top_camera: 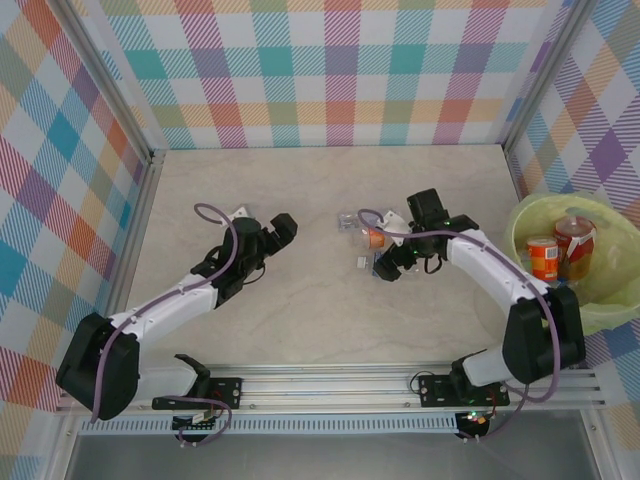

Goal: Put the plastic bottles in the bin

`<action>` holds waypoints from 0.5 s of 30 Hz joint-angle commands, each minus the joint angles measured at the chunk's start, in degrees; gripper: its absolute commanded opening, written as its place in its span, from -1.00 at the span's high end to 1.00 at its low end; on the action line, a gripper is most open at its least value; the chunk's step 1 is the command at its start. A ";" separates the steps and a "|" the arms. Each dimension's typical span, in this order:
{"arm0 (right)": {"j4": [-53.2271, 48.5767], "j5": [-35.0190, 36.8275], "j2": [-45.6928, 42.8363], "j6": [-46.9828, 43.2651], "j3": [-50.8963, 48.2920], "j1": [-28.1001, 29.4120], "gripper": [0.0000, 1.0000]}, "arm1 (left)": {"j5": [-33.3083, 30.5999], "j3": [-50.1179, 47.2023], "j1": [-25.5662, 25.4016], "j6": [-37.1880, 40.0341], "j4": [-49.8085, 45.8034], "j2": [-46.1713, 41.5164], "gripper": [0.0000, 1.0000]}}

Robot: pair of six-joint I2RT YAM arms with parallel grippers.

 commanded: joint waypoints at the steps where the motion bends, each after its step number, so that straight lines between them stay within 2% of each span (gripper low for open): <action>1: -0.12 2.47 3.07 -5.22 2.86 0.71 -0.99 | -0.76 -1.20 0.82 2.03 -2.16 -2.38 -1.00; 4: -0.36 0.26 5.76 -6.79 3.52 1.14 -0.99 | -1.40 -1.95 0.95 2.04 -2.12 -3.50 -1.00; 9: -3.62 0.46 11.06 -9.53 4.97 1.89 -0.99 | -1.16 -2.33 1.37 2.76 -2.08 -4.25 -1.00; 15: -1.25 7.98 16.49 -11.10 5.01 3.22 -1.00 | -0.12 -2.00 1.48 3.07 -1.91 -3.40 -1.00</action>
